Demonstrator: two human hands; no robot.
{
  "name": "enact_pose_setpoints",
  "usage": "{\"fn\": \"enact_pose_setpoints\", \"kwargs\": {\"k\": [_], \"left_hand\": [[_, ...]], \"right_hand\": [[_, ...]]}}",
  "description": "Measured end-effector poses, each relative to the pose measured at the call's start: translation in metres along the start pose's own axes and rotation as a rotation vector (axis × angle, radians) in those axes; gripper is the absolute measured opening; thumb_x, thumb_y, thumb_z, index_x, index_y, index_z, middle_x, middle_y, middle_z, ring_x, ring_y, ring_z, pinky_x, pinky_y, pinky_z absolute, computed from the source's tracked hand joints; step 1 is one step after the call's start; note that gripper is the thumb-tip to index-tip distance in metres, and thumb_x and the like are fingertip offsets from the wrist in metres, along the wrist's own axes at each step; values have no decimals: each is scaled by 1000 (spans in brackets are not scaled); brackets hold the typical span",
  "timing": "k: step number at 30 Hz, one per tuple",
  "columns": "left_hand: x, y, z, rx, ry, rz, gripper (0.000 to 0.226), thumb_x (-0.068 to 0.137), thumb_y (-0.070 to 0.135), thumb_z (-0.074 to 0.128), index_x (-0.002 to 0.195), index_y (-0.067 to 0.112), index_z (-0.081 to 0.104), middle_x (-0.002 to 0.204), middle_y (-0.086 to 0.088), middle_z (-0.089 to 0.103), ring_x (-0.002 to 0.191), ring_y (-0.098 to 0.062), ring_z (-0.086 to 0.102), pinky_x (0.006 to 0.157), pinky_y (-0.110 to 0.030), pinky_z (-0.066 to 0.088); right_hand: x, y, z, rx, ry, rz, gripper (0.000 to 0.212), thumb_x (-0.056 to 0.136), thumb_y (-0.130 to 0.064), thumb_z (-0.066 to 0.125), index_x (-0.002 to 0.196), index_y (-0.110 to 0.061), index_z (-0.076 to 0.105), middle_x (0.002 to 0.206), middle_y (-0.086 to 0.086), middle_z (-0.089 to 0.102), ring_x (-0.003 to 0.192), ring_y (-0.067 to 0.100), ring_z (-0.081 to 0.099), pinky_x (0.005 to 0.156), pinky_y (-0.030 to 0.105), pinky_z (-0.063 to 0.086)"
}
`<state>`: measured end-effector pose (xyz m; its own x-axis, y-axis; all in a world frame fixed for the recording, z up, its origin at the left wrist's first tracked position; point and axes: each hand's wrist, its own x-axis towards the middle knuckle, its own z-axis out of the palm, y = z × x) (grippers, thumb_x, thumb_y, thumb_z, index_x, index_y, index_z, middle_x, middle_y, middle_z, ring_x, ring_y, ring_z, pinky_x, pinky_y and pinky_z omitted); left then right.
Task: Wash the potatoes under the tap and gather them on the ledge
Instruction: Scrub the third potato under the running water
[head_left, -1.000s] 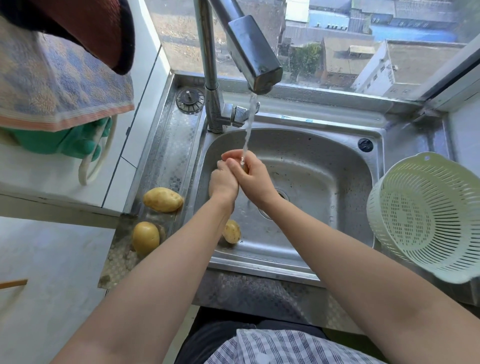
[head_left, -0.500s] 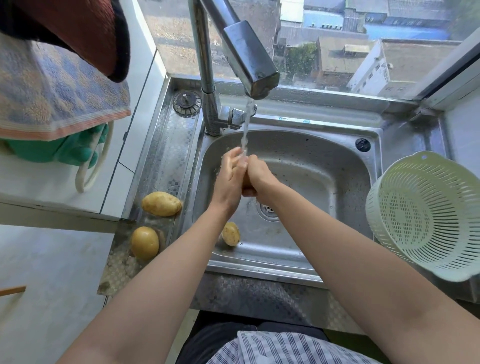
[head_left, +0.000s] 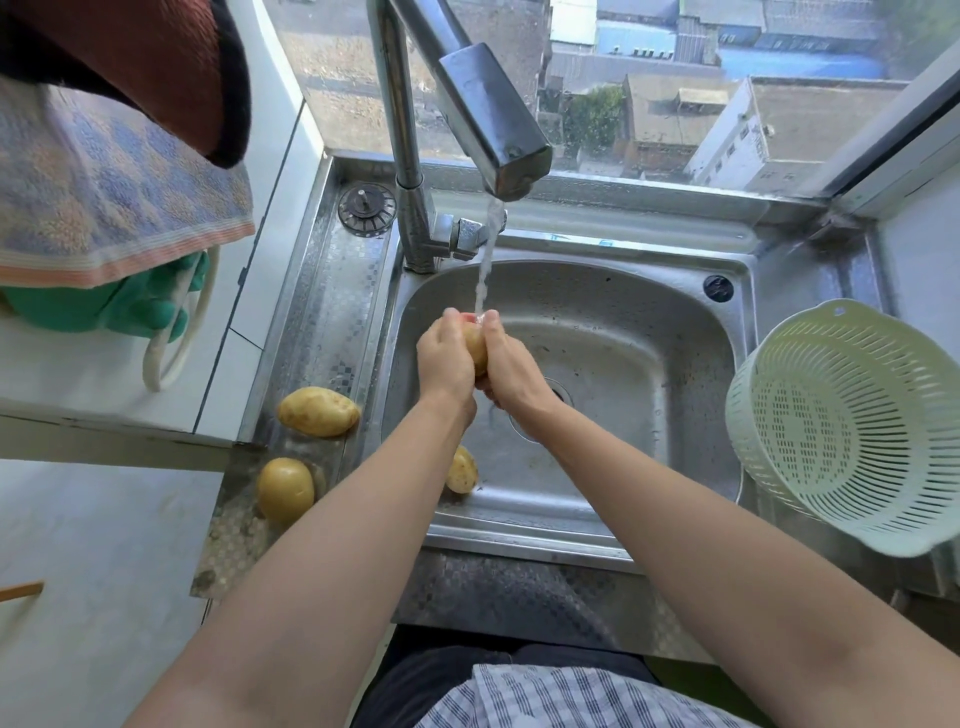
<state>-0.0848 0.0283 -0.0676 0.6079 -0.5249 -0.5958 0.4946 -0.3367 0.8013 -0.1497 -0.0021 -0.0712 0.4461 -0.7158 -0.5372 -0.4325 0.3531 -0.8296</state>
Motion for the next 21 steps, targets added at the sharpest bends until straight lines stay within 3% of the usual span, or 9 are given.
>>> {"fn": "enact_pose_setpoints", "kwargs": {"k": [3, 5, 8, 11, 14, 16, 18, 21], "left_hand": [[5, 6, 1, -203, 0, -170, 45, 101, 41, 28, 93, 12, 61, 84, -7, 72, 69, -25, 66, 56, -31, 51], [5, 3, -3, -214, -73, -134, 46, 101, 46, 28, 97, 15, 61, 90, -5, 72, 72, -23, 66, 56, -31, 49], [1, -9, -8, -69, -210, 53, 25, 97, 37, 44, 106, 15, 53, 91, -5, 60, 75, -15, 59, 53, -26, 47], [-2, -8, -3, -38, -172, 98, 18, 99, 27, 43, 99, 9, 49, 77, -2, 52, 55, -4, 53, 46, -17, 42], [3, -5, 2, -136, -63, 16, 36, 102, 34, 34, 82, 10, 52, 69, -6, 51, 51, -12, 46, 39, -15, 37], [8, -6, 1, -226, -25, -58, 42, 101, 41, 31, 91, 8, 54, 76, -12, 55, 56, -16, 49, 44, -19, 42], [11, -9, -2, -249, 2, -116, 50, 100, 46, 27, 105, 5, 56, 89, -17, 60, 63, -22, 55, 55, -28, 48], [5, -9, 0, -195, 15, -171, 52, 101, 46, 27, 119, 6, 56, 101, -15, 63, 79, -23, 62, 60, -29, 52]], "right_hand": [[-5, 6, 4, 110, -120, -123, 46, 101, -46, 38, 119, -8, 56, 69, 2, 50, 43, 4, 41, 37, 19, 33], [-4, 2, 3, 109, -113, -91, 43, 100, -47, 38, 98, -11, 60, 61, 0, 47, 42, 6, 38, 38, 21, 31], [4, -3, 0, 3, 61, 43, 64, 101, -54, 22, 61, -15, 54, 53, 0, 48, 47, 12, 42, 47, 23, 33], [13, 3, 0, -88, 149, 39, 71, 101, -49, 13, 59, -12, 56, 56, 5, 55, 60, 23, 50, 65, 32, 39], [11, 9, -3, -96, 159, -56, 67, 104, -37, 20, 51, -11, 51, 47, 1, 51, 49, 19, 46, 59, 31, 36], [7, 10, -7, -51, 159, -138, 55, 105, -30, 28, 60, -8, 53, 50, 1, 52, 46, 17, 46, 54, 33, 38], [2, 9, -10, 64, 110, -143, 33, 104, -31, 35, 91, -7, 53, 67, 5, 57, 49, 17, 50, 48, 33, 44], [-4, 7, -7, 76, -72, -114, 33, 101, -37, 44, 120, -10, 45, 100, 6, 60, 79, 18, 63, 68, 31, 55]]}}
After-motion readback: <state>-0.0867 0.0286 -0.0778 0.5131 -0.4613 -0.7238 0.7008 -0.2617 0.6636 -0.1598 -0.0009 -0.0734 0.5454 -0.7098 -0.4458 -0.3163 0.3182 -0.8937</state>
